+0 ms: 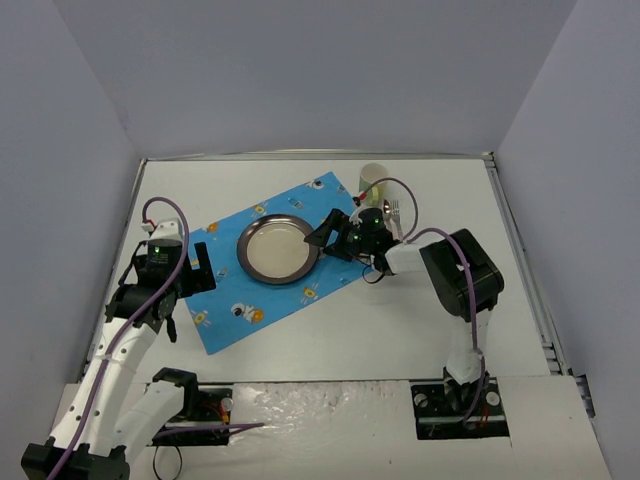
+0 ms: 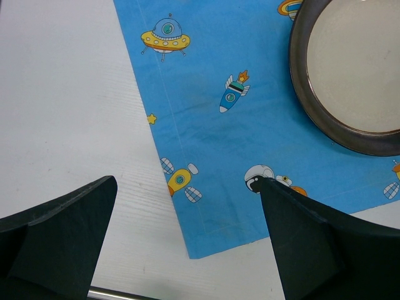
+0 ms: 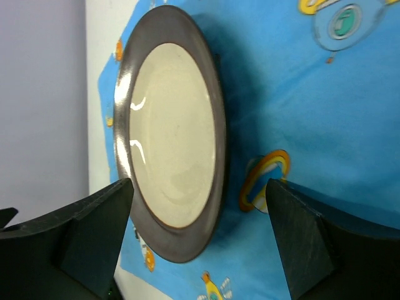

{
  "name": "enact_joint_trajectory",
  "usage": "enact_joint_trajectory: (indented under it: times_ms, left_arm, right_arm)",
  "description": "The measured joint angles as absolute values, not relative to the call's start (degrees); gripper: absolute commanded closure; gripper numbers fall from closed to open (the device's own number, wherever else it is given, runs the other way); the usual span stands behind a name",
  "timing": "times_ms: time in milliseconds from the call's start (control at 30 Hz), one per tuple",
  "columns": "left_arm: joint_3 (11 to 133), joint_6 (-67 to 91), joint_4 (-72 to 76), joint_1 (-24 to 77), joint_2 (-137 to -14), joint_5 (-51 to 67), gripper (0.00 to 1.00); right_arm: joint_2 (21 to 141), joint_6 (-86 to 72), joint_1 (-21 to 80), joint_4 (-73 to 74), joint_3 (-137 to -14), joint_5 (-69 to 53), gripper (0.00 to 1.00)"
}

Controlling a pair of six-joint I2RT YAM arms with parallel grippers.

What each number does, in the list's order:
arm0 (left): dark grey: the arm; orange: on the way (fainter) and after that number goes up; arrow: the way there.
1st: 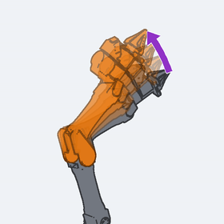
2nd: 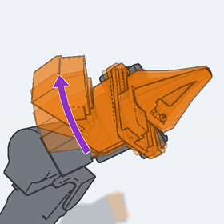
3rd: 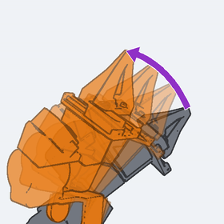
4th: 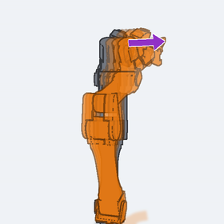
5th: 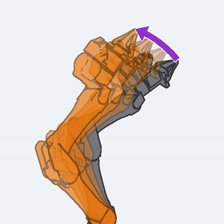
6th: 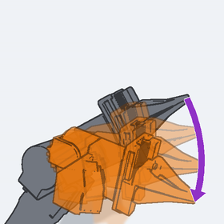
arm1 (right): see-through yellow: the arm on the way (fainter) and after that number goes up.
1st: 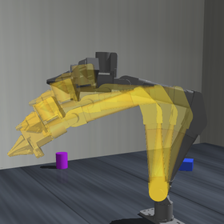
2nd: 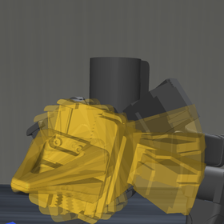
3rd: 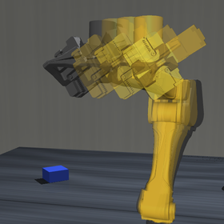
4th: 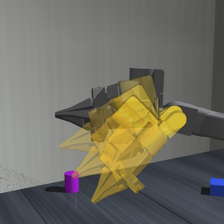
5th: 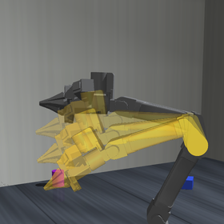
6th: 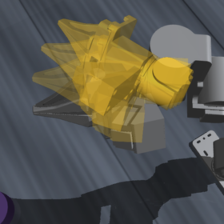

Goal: Set the dinner table for one person

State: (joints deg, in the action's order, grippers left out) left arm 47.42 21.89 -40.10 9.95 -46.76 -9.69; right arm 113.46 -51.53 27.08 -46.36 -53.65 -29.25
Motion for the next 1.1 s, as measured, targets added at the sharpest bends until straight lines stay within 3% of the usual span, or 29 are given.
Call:
enact_joint_trajectory:
  times_ms: [233, 533, 800, 1100]
  left_arm:
    - [47.42, 21.89, -40.19, 9.69, -46.76, -10.37, 0.03]
    - [47.42, 21.93, -40.55, 9.67, -47.84, -10.81, 0.03]
    - [47.42, 22.17, -40.64, 9.67, -48.13, -10.56, 0.03]
    - [47.42, 22.17, -40.68, 9.59, -48.23, -11.38, 0.03]
  right_arm:
    - [102.97, -39.22, 24.21, -23.64, -56.0, -21.26, 0.11]
    - [93.64, -21.88, 20.22, -1.17, -74.14, -5.25, 0.07]
    - [96.72, -13.98, 12.91, 6.34, -81.78, -2.34, 0.09]
    - [109.32, -8.39, 13.4, 8.79, -91.28, -1.73, 0.15]
